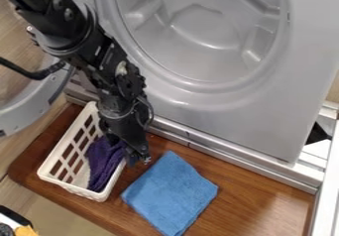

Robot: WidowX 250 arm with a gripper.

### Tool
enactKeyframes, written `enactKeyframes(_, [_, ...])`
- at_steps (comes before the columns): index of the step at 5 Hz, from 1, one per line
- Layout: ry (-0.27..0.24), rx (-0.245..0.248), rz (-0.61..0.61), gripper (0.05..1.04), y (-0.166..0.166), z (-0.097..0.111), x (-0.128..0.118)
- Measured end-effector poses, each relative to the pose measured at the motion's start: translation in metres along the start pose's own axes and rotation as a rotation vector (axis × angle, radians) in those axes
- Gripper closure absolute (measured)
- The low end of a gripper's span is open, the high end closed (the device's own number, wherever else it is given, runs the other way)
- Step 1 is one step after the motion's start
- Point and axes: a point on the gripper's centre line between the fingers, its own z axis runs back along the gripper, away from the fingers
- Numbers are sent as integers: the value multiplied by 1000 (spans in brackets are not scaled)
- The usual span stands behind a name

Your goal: Put the purple cloth beside the blue cloth on the table

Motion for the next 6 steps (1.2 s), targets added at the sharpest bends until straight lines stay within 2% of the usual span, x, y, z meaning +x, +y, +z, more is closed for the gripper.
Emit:
enactKeyframes(1, [2,0,-5,691,0,0,0])
enactKeyframes(2, [4,-4,-7,838,-1,0,-2])
enactKeyframes(4, [-14,19,49,859,7,20,-11])
enactKeyframes(5, [-8,9,86,860,7,36,-13])
enactKeyframes(6, [-53,24,69,860,-3,57,-3])
